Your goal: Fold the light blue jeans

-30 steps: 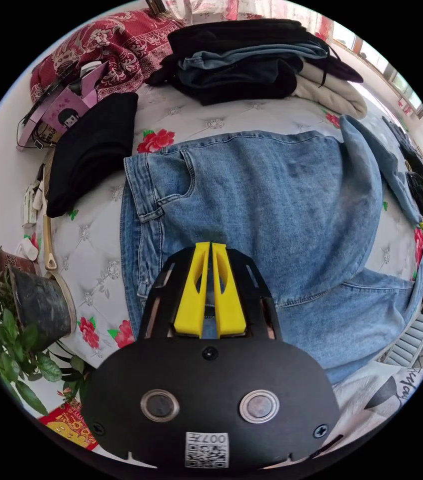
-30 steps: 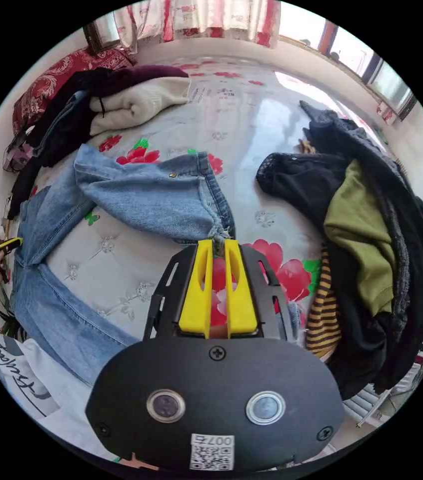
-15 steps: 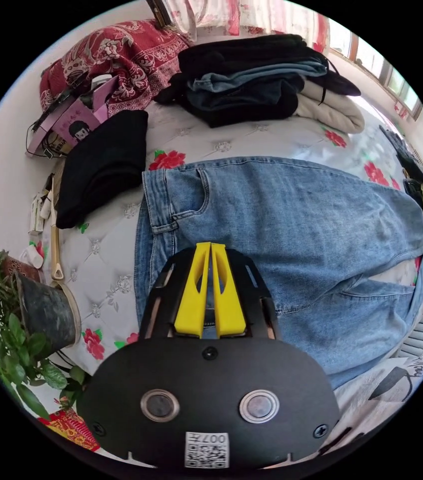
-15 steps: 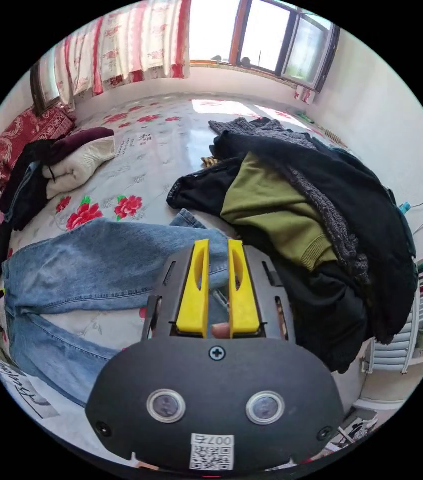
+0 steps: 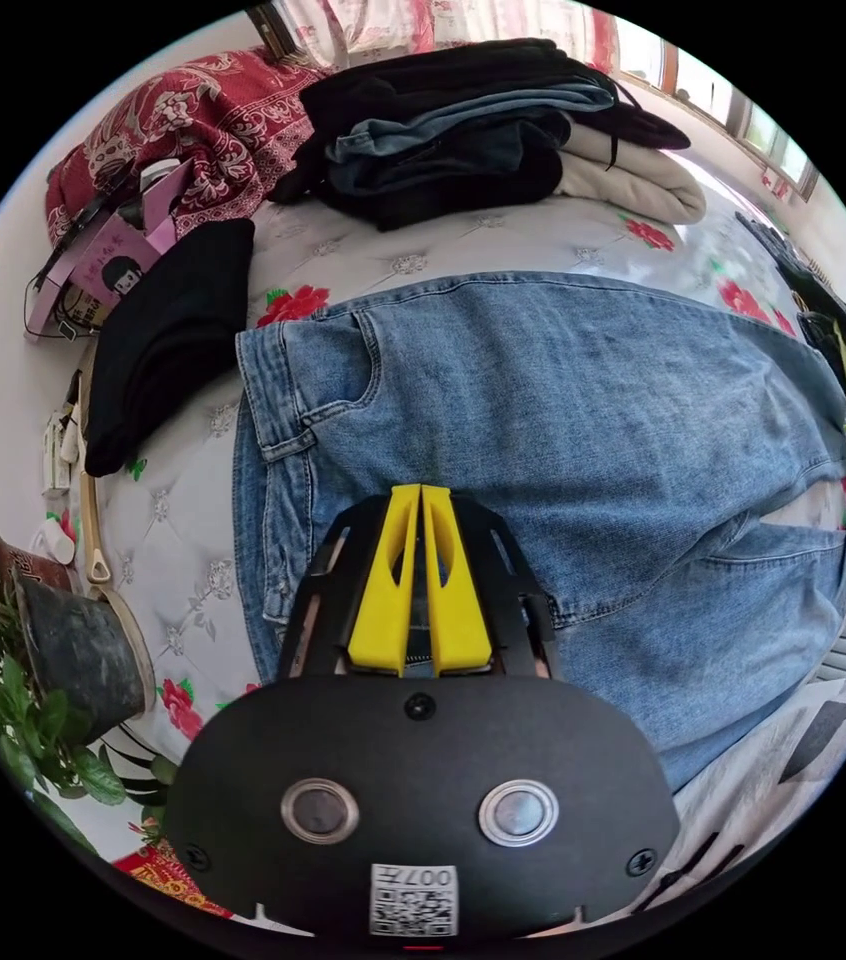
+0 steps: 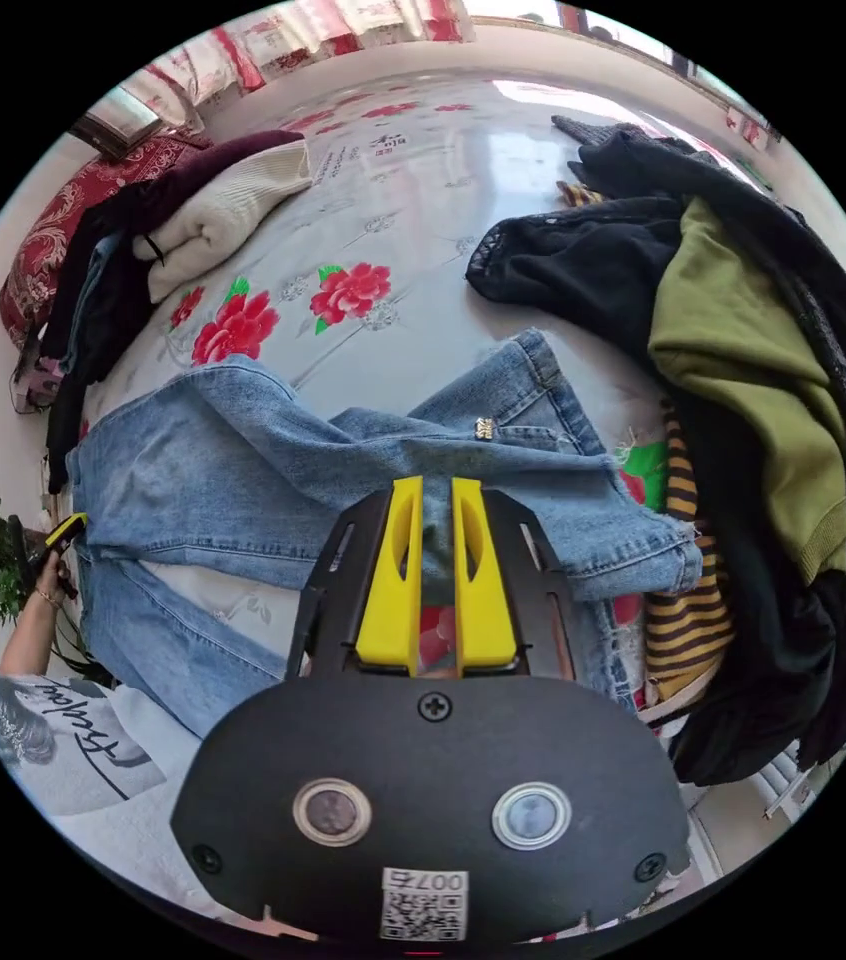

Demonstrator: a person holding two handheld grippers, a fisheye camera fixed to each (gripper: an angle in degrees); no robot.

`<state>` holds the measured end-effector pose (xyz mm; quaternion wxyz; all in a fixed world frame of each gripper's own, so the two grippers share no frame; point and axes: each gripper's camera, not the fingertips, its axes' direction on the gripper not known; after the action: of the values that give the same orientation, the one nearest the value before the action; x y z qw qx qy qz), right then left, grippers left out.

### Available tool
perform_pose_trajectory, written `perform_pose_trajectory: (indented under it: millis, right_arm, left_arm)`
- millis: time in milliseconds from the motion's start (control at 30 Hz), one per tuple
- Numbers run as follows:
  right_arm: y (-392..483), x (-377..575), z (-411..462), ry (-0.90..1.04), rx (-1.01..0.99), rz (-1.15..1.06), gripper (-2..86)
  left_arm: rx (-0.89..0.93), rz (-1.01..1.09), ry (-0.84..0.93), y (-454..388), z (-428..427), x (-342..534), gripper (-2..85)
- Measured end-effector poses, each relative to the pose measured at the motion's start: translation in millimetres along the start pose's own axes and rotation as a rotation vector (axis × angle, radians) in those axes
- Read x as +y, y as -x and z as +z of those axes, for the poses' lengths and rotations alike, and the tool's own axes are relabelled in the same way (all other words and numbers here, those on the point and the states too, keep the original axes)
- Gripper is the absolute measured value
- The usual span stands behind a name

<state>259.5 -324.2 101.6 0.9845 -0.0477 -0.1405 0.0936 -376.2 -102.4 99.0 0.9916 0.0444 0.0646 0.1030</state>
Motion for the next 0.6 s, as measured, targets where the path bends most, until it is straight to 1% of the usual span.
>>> perform_pose_trajectory:
  millis: [67, 133, 200, 267, 300, 333, 400, 433, 500, 567, 600]
  right_arm:
    - [-1, -8, -28, -0.123, 0.087, 0.003, 0.9]
    - [1, -21, -35, -0.156, 0.156, -0.004, 1.0]
    - [3, -38, -24, -0.110, 0.178, -0.006, 1.0]
    - [0, -54, 10, 0.052, 0.158, 0.014, 0.7]
    - [2, -52, 0, -0.077, 0.159, -0.001, 0.5]
    - [-5, -54, 0, -0.110, 0.233, 0.070, 0.2]
    - [-18, -61, 0, -0.142, 0.301, 0.107, 0.0]
    - [-33, -68, 6, -0.094, 0.404, 0.190, 0.0]
    - [-53, -66, -3, -0.160, 0.371, 0.272, 0.1]
    - [-78, -51, -22, -0.256, 0.208, 0.384, 0.4]
    - [-81, -45, -27, -0.287, 0.187, 0.396, 0.6]
  left_arm:
    - [-0.004, -0.002, 0.008, -1, 0, 0, -1.0]
    - [-0.001, -0.017, 0.009, 0, 1, 2, -1.0]
    - [-0.005, -0.021, 0.008, -1, 1, 4, -1.0]
    - [-0.016, -0.015, 0.013, -2, 1, 4, -1.0]
    - [-0.023, -0.009, 0.021, -3, 1, 4, -1.0]
    - [-0.026, -0.009, 0.030, -3, 2, 3, -1.0]
    - [-0.021, -0.021, 0.037, -2, 2, 3, -1.0]
    - [-0.015, -0.030, 0.036, 0, 2, 4, -1.0]
    - [-0.006, -0.043, 0.028, 2, 2, 6, -1.0]
    - [0.001, -0.061, 0.018, 4, 2, 8, -1.0]
    - [0.004, -0.073, 0.012, 5, 2, 10, -1.0]
